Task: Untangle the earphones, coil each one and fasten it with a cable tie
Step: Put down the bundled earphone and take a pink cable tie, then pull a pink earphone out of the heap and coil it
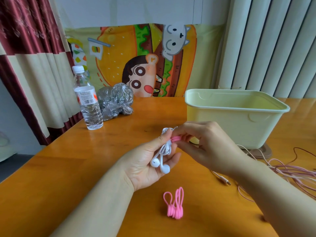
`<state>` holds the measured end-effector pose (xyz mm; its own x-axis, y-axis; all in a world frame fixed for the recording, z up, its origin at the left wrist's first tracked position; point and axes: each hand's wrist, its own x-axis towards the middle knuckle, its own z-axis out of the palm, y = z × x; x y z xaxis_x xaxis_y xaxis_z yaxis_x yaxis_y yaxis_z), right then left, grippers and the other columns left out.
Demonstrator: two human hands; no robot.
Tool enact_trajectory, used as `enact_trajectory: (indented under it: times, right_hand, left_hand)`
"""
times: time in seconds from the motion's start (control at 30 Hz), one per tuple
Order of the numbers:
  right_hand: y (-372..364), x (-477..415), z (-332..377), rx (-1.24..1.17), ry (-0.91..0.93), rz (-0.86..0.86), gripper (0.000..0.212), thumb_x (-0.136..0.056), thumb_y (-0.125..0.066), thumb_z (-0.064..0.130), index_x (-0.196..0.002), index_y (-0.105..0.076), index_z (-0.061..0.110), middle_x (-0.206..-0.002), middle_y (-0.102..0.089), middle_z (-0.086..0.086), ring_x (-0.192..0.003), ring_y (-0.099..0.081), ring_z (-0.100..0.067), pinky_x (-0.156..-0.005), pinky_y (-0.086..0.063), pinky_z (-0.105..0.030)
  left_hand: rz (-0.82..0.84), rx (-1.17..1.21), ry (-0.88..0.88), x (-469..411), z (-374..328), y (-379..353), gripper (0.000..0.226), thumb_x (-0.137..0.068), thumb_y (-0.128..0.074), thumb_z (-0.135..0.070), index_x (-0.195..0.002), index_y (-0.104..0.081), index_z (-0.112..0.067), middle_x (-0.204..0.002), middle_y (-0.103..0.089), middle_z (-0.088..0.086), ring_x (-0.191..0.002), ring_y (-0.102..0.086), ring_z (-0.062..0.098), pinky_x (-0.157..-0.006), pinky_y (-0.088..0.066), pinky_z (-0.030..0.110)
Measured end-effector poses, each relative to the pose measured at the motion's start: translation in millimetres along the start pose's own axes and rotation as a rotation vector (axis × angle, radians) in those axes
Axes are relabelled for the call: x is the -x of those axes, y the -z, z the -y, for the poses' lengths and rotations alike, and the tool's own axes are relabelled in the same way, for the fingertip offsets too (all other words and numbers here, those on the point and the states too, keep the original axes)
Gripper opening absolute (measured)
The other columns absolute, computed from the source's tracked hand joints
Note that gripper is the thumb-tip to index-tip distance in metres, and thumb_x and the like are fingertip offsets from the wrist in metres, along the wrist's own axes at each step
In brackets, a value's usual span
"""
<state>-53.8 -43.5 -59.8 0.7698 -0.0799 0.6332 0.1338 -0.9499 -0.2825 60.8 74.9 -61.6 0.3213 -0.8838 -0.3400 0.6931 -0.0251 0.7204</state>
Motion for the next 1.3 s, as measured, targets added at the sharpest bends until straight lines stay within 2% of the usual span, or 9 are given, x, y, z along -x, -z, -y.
enact_trajectory:
  times: [0.13,0.27,0.43,0.67,0.87,0.97,1.03,1.17,1.3]
  right_hand:
    - [3.6,-0.1,1.1,0.006,0.016,-0.021,0.011,-0.088,-0.061,0.015,-0.094,-0.068,0.009,-0.083,-0.067,0.000,-0.071,-0.059,-0.008,-0.066,-0.047,-0.021]
    - [3.8,0.3,2.1,0.023,-0.002,-0.026,0.010,-0.088,-0.059,0.014,-0.092,-0.067,0.009,-0.079,-0.063,0.002,-0.068,-0.053,-0.006,-0.063,-0.042,-0.017]
    - [1.9,-0.7,2.4,-0.047,-0.086,-0.032,0.014,-0.089,-0.059,0.021,-0.088,-0.068,0.010,-0.074,-0.064,0.002,-0.065,-0.054,-0.007,-0.059,-0.038,-0.010]
    - [6.8,1.6,-6.7,-0.099,-0.320,-0.104,0.014,-0.089,-0.063,0.026,-0.092,-0.072,0.016,-0.078,-0.069,0.006,-0.072,-0.062,-0.008,-0.063,-0.048,-0.019]
    - [7.6,-0.5,-4.5,-0.082,-0.342,-0.108,0.013,-0.093,-0.056,0.021,-0.083,-0.064,0.019,-0.066,-0.063,-0.005,-0.057,-0.052,-0.022,-0.053,-0.039,-0.033]
    - [8.0,-2.4,-5.2,-0.090,-0.380,-0.182,0.011,-0.091,-0.059,0.023,-0.084,-0.067,0.018,-0.065,-0.062,-0.001,-0.054,-0.050,-0.015,-0.050,-0.039,-0.026]
    - [8.6,-3.5,-6.5,-0.100,-0.432,-0.255,0.011,-0.089,-0.062,0.024,-0.083,-0.069,0.018,-0.065,-0.064,0.001,-0.055,-0.052,-0.011,-0.052,-0.043,-0.025]
    - [16.7,-6.9,-10.0,-0.143,-0.537,-0.401,0.014,-0.088,-0.064,0.027,-0.090,-0.071,0.016,-0.078,-0.070,0.000,-0.075,-0.065,-0.018,-0.074,-0.054,-0.045]
    - [50.8,-25.2,-28.4,-0.057,-0.612,-0.685,0.018,-0.086,-0.064,0.029,-0.097,-0.072,0.017,-0.085,-0.071,0.000,-0.078,-0.066,-0.014,-0.079,-0.056,-0.040]
  left_hand:
    - [0.031,0.062,0.014,-1.7,-3.2,3.5,0.019,-0.059,-0.075,-0.010,-0.074,-0.067,-0.002,-0.068,-0.059,0.004,-0.045,-0.057,0.008,-0.051,-0.057,0.026]
    - [0.020,0.042,-0.029,-3.8,-1.3,0.8,0.010,-0.062,-0.072,-0.009,-0.068,-0.069,-0.002,-0.064,-0.060,0.004,-0.042,-0.055,0.006,-0.052,-0.057,0.025]
    - [0.033,-0.118,-0.161,-5.0,0.6,0.0,0.013,-0.072,-0.068,-0.018,-0.077,-0.069,-0.006,-0.059,-0.058,0.000,-0.045,-0.057,0.005,-0.055,-0.057,0.025]
    - [-0.012,-0.296,-0.381,-11.2,-4.5,8.4,0.019,-0.091,-0.054,-0.026,-0.096,-0.066,-0.012,-0.077,-0.065,0.003,-0.072,-0.069,0.017,-0.076,-0.057,0.041]
    - [-0.064,-0.427,-0.508,-15.4,-4.3,13.3,0.017,-0.094,-0.051,-0.024,-0.095,-0.067,-0.018,-0.099,-0.065,0.001,-0.099,-0.064,0.019,-0.083,-0.055,0.040]
    - [-0.142,-0.637,-0.573,-20.2,-2.4,16.1,0.014,-0.095,-0.052,-0.022,-0.096,-0.066,-0.022,-0.095,-0.069,-0.006,-0.098,-0.065,0.013,-0.093,-0.051,0.041]
    - [-0.153,-0.800,-0.590,-24.2,0.6,19.2,0.012,-0.095,-0.053,-0.023,-0.095,-0.064,-0.026,-0.093,-0.071,-0.008,-0.095,-0.066,0.011,-0.093,-0.051,0.038]
    - [-0.134,-1.103,-0.551,-30.0,7.4,26.1,0.009,-0.095,-0.053,-0.027,-0.096,-0.061,-0.032,-0.093,-0.067,-0.007,-0.092,-0.064,0.010,-0.082,-0.050,0.026]
    - [-0.096,-1.281,-0.456,-30.7,12.3,27.9,0.008,-0.095,-0.051,-0.032,-0.097,-0.058,-0.034,-0.093,-0.063,-0.012,-0.085,-0.060,-0.001,-0.064,-0.040,0.012]
